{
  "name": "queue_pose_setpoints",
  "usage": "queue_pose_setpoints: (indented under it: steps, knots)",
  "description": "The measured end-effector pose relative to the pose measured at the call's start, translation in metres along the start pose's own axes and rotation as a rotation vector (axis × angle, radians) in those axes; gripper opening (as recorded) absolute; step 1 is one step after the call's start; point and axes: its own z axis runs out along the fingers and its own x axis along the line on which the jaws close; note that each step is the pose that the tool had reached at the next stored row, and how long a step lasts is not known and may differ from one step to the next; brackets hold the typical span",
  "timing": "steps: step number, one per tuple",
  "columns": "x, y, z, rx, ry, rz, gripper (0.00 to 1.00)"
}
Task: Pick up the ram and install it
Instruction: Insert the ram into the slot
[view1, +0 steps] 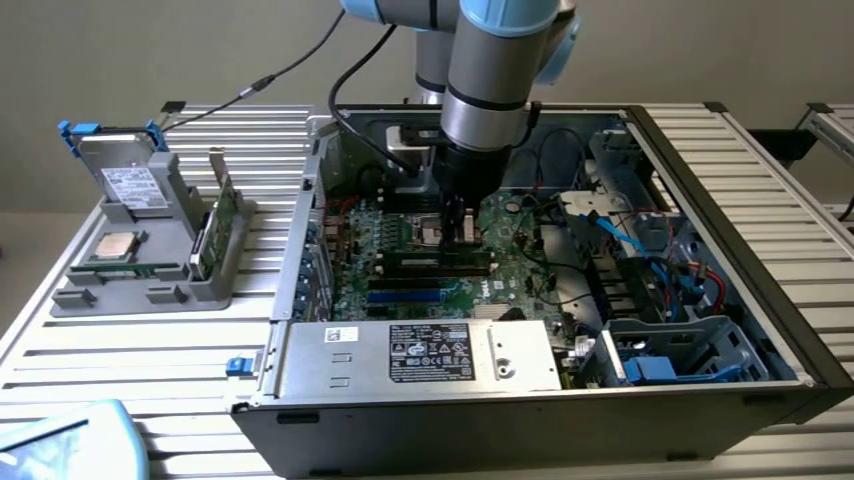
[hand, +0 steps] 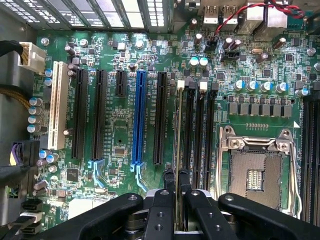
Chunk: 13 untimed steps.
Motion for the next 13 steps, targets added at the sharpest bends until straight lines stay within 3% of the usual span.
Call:
queue_pose_setpoints:
  steps: [13]
  knots:
    - [-0.0014, -0.0001, 0.0005, -0.0001, 0.001, 0.004, 0.14]
